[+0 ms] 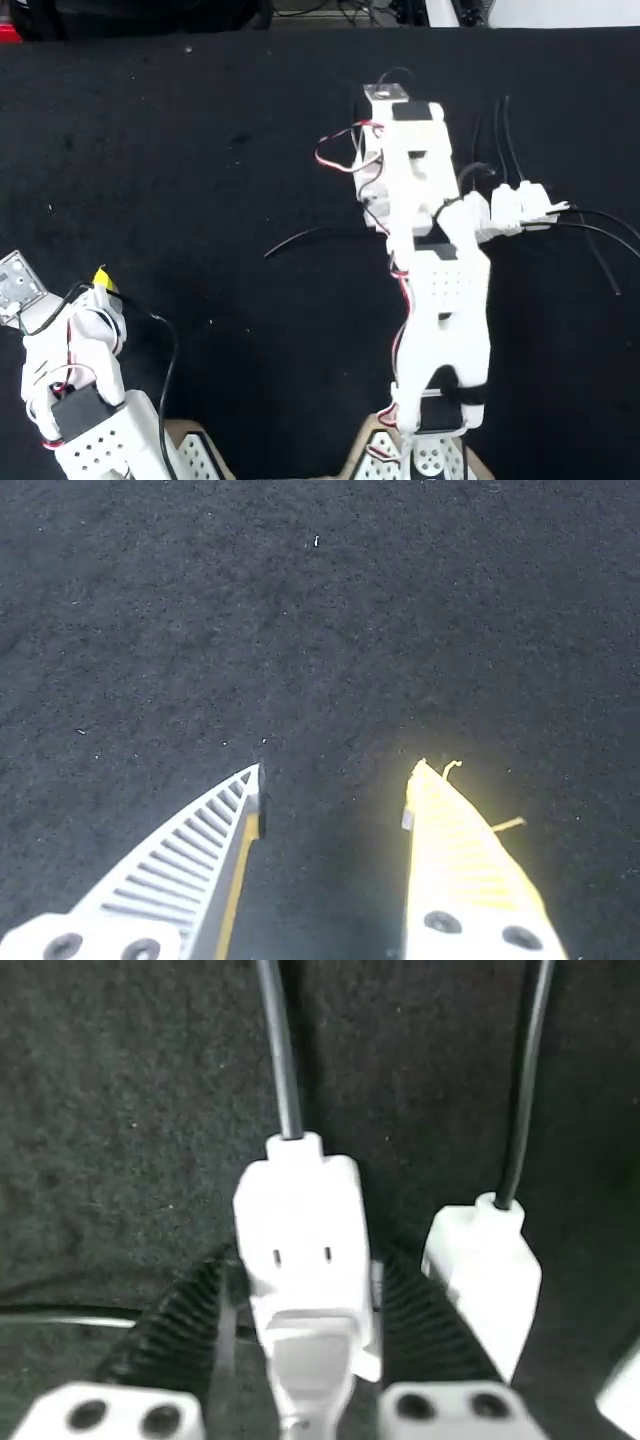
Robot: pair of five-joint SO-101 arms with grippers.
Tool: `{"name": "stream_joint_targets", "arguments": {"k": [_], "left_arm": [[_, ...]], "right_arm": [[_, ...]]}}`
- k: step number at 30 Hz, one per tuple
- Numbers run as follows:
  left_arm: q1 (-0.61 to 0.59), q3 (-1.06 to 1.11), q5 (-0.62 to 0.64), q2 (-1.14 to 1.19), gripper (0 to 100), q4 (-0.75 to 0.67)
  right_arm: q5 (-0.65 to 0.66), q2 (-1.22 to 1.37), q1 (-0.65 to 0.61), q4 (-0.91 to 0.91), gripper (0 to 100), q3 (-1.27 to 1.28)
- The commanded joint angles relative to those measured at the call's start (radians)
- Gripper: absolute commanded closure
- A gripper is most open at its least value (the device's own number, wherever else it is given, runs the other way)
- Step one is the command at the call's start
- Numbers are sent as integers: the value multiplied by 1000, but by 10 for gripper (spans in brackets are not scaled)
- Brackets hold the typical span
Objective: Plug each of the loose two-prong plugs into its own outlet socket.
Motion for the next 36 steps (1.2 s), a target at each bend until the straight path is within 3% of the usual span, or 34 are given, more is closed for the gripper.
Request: {"name": "stream_joint_targets", "arguments": {"k": [1, 6, 11, 15, 19, 22, 26, 36], "left_arm": [[8, -58, 9, -6, 762, -2], [8, -58, 9, -6, 762, 0], [8, -58, 6, -6, 762, 0], [8, -56, 6, -6, 762, 0], [53, -56, 5, -6, 762, 2], [145, -50, -12, -6, 801, 20], [291, -38, -121, -6, 969, 66], [470, 74, -189, -6, 927, 6]], "right_arm": [[2, 5, -2, 149, 767, -217], [2, -77, 5, 189, 782, -346], [-6, -318, -17, 189, 786, -205], [2, -602, 20, 186, 815, 21], [66, -845, 55, 127, 992, 262], [86, -978, 61, 26, 969, 487], [86, -1152, 61, -110, 988, 780], [86, -1595, 83, -413, 987, 1442]]}}
